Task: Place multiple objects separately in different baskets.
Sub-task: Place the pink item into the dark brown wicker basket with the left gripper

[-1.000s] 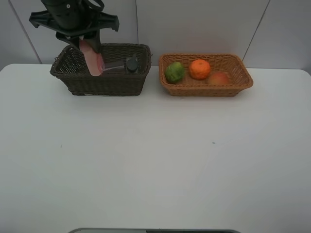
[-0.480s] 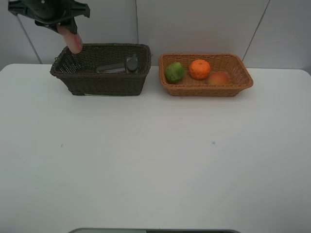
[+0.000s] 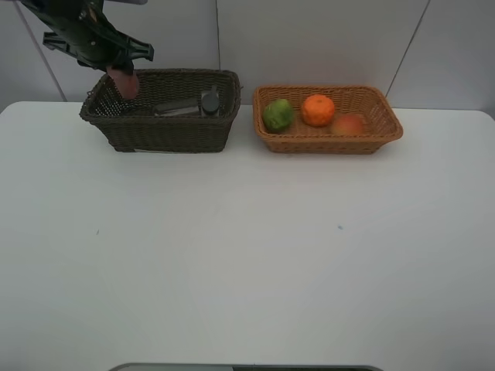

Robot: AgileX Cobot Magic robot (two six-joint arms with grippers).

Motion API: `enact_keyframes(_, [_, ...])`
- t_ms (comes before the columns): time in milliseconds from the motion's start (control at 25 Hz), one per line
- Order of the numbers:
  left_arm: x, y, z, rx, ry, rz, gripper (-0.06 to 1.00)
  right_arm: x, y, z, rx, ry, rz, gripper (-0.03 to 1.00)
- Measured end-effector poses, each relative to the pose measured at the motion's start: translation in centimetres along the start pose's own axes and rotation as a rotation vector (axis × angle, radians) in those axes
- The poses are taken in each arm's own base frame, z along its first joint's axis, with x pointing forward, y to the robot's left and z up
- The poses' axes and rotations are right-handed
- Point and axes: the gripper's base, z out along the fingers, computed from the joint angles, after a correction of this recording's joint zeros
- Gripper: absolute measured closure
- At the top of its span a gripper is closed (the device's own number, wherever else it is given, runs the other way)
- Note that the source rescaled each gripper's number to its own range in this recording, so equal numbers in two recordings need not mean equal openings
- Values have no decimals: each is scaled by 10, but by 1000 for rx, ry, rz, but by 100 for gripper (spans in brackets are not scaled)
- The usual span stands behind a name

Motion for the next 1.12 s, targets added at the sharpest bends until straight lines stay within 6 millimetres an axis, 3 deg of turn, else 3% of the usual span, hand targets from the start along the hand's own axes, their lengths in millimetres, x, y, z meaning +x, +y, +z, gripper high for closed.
enact_keyframes(520, [26, -8, 52, 23, 47, 13, 59, 0, 0, 0, 0, 0, 0, -3])
enact_keyframes(1040, [28, -3, 56, 18, 52, 6, 59, 0, 0, 0, 0, 0, 0, -3])
enact_keyframes(1120, [29, -3, 56, 18, 53, 6, 54, 0, 0, 0, 0, 0, 0, -3])
